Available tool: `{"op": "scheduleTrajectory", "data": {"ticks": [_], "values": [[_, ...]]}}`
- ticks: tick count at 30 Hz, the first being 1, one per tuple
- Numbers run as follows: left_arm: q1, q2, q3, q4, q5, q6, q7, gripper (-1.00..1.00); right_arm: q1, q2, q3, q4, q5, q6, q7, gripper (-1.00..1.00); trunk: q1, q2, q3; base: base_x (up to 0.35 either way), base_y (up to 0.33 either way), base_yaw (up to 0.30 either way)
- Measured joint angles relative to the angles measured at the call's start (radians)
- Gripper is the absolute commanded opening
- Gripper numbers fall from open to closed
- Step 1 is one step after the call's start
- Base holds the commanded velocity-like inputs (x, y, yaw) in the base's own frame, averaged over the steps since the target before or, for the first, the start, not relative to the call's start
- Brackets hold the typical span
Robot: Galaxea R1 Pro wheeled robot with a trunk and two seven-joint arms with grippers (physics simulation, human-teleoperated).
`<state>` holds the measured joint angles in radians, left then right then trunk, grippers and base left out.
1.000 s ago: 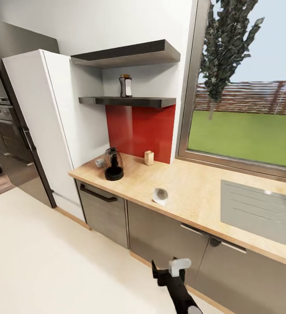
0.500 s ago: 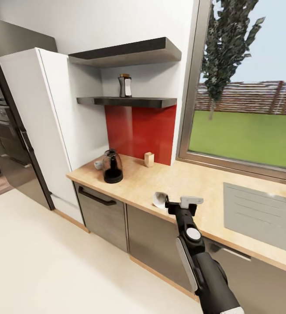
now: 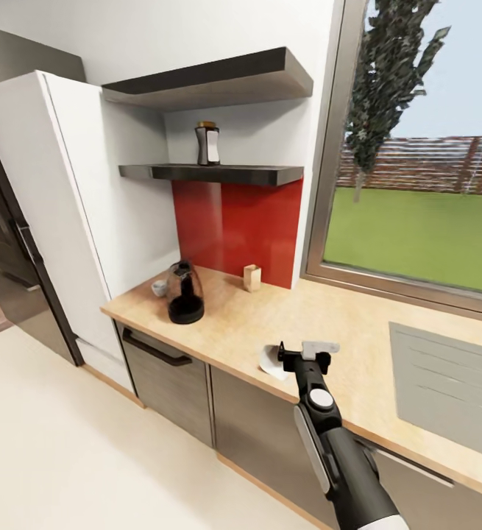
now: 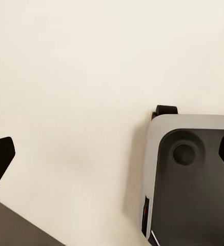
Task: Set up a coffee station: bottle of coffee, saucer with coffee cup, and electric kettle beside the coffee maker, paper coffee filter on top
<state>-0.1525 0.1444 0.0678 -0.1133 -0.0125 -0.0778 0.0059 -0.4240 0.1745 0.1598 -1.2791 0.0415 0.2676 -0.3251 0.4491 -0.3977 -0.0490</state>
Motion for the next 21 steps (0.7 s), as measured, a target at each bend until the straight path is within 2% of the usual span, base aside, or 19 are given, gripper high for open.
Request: {"op": "scheduleTrajectory", "data": {"ticks": [8,10,21], "values": [[0.0,-0.001,0.0,0.011,0.0,-0.001,-0.001,1.0,0.0,0.0,-0.001,0.046,0.0,0.0,0.0,1.0,0.0,0.0,0.0,0.023,0.0,0.0],[0.0,-0.001,0.0,0.012,0.0,0.0,-0.001,1.0,0.0,-0.008,-0.003,0.079,0.0,0.0,0.0,1.0,0.0,0.0,0.0,0.09,0.0,0.0],[0.0,-0.002,-0.001,0.017,0.0,0.001,-0.001,1.0,0.0,-0.023,-0.004,0.223,0.0,-0.003,0.0,1.0,0.0,0.0,0.0,0.212,0.023,0.0]]}}
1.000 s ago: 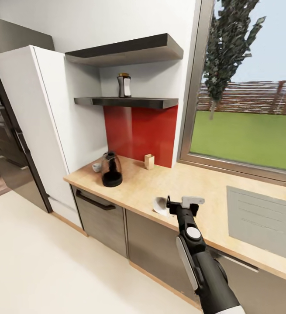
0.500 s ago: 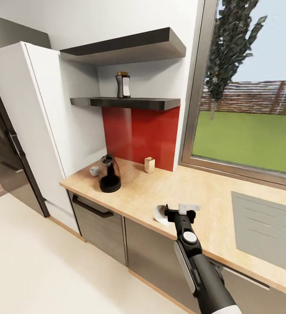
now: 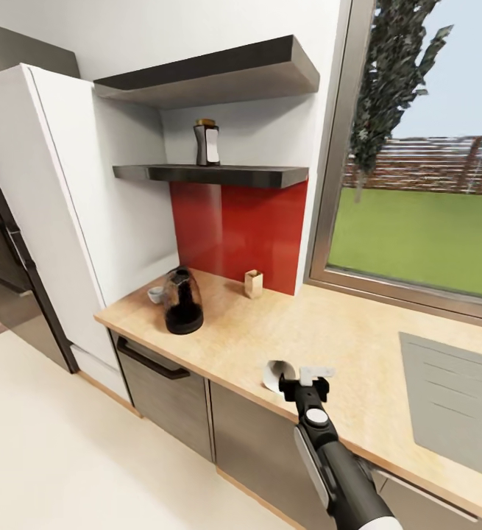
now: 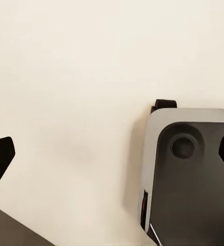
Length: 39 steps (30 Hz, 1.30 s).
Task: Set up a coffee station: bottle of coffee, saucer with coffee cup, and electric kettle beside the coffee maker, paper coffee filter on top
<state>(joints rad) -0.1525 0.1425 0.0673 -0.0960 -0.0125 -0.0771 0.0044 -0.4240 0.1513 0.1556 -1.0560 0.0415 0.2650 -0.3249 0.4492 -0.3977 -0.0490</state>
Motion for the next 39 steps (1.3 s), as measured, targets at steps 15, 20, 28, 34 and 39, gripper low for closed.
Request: {"op": "scheduleTrajectory", "data": {"ticks": [15,20,28,34,39], "values": [[0.0,0.0,0.0,0.004,0.0,-0.001,0.0,1.0,0.0,-0.031,0.0,0.052,0.0,-0.002,-0.001,1.0,0.0,0.0,0.0,0.079,0.001,0.0],[0.004,0.0,0.0,0.004,0.0,-0.001,0.0,1.0,0.0,-0.031,0.0,0.067,0.0,-0.003,-0.001,1.0,0.0,0.0,0.0,0.022,0.0,0.0],[0.006,0.0,0.0,0.004,0.0,-0.001,0.0,1.0,0.0,-0.031,0.0,0.108,0.0,-0.01,-0.001,1.0,0.0,0.0,0.0,0.192,0.038,0.0],[0.006,0.001,0.001,0.02,0.0,-0.001,0.001,1.0,0.0,-0.031,0.001,0.112,0.0,-0.01,-0.001,1.0,0.0,0.0,0.0,0.037,0.005,0.0],[0.006,0.001,0.001,0.023,0.001,-0.001,0.001,1.0,0.0,-0.03,0.001,0.14,-0.002,-0.012,-0.001,1.0,0.0,0.0,0.0,0.002,0.0,0.0]]}}
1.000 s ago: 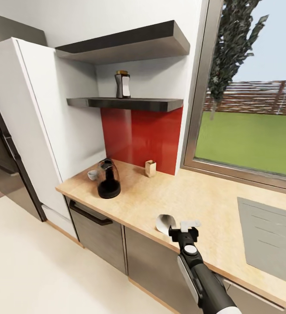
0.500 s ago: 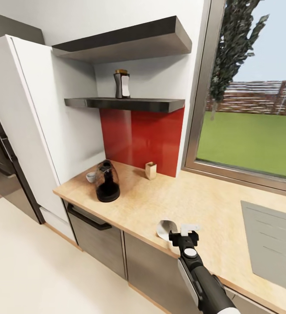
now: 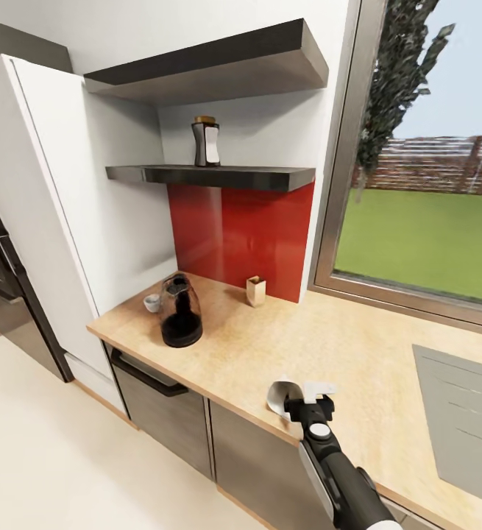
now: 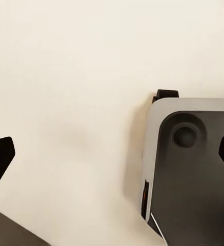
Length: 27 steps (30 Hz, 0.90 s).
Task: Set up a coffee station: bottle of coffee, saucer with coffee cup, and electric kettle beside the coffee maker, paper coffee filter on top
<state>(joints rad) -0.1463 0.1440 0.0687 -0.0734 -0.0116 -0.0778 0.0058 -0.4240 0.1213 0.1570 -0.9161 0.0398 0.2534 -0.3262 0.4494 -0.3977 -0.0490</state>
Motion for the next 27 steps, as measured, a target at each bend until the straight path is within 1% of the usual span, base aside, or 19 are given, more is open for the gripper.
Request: {"op": "scheduleTrajectory", "data": {"ticks": [1,6,12,23,24,27], "values": [[0.0,0.0,0.0,0.0,0.0,0.0,0.0,1.0,0.0,0.0,0.0,0.014,-0.001,-0.009,0.0,1.0,0.0,0.0,0.0,0.0,0.0,0.0],[0.0,0.0,0.0,0.0,0.0,0.0,0.0,1.0,0.0,0.0,0.0,0.021,-0.001,-0.03,0.0,1.0,0.0,0.0,0.0,0.0,0.0,0.0],[0.0,0.0,0.0,0.0,0.0,0.0,0.0,1.0,0.0,0.0,0.0,0.022,-0.001,-0.033,0.0,1.0,0.0,0.0,0.0,0.064,0.056,0.0],[0.0,0.0,0.0,0.0,0.0,0.0,0.0,1.0,0.0,0.0,0.0,0.022,-0.001,-0.034,0.0,1.0,0.0,0.0,0.0,0.003,0.003,0.0],[0.0,0.0,0.0,0.0,0.0,0.0,0.0,1.0,0.0,0.0,0.0,0.022,-0.001,-0.034,0.0,-1.0,0.0,0.0,0.0,0.0,0.0,0.0],[0.0,-0.001,0.0,0.0,0.0,0.0,0.0,1.0,0.0,0.0,0.0,0.023,-0.001,-0.034,0.002,-1.0,0.0,0.0,0.0,0.0,0.0,0.0]]}}
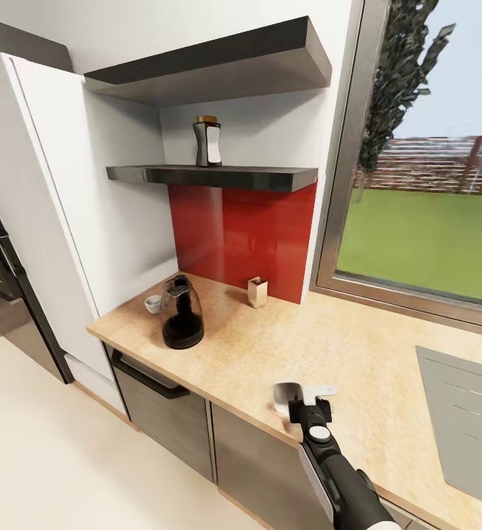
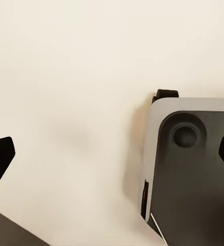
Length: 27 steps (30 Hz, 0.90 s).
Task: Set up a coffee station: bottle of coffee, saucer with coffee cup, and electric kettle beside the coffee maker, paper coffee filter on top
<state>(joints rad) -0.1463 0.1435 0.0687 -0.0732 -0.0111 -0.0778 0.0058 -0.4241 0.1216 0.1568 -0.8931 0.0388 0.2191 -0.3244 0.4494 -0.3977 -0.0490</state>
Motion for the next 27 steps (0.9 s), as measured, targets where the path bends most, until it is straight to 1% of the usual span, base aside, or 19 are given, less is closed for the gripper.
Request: {"op": "scheduleTrajectory", "data": {"ticks": [3,24,25,26,27], "values": [[0.0,0.001,0.0,0.0,0.0,0.0,0.0,1.0,-0.001,0.0,0.001,-0.001,0.011,0.002,0.0,-1.0,0.0,0.0,0.0,0.0,0.0,0.0],[0.0,-0.001,0.0,0.0,0.0,-0.001,0.0,1.0,0.0,0.0,0.001,-0.003,0.006,0.001,0.0,-1.0,0.0,0.0,0.0,0.0,0.0,0.0],[0.0,0.002,-0.001,0.0,0.0,-0.002,-0.001,1.0,-0.001,0.001,-0.002,-0.111,0.004,0.006,-0.002,-1.0,0.0,0.0,0.0,0.0,0.0,0.0],[0.0,0.002,-0.001,0.0,-0.001,-0.002,-0.001,1.0,-0.001,0.001,-0.002,-0.157,0.003,0.008,-0.001,-1.0,0.0,0.0,0.0,0.0,0.0,0.0],[0.0,0.002,-0.001,0.0,0.0,-0.002,-0.001,1.0,-0.001,0.001,-0.002,-0.182,0.003,0.009,-0.001,-1.0,0.0,0.0,0.0,0.0,0.0,0.0]]}}
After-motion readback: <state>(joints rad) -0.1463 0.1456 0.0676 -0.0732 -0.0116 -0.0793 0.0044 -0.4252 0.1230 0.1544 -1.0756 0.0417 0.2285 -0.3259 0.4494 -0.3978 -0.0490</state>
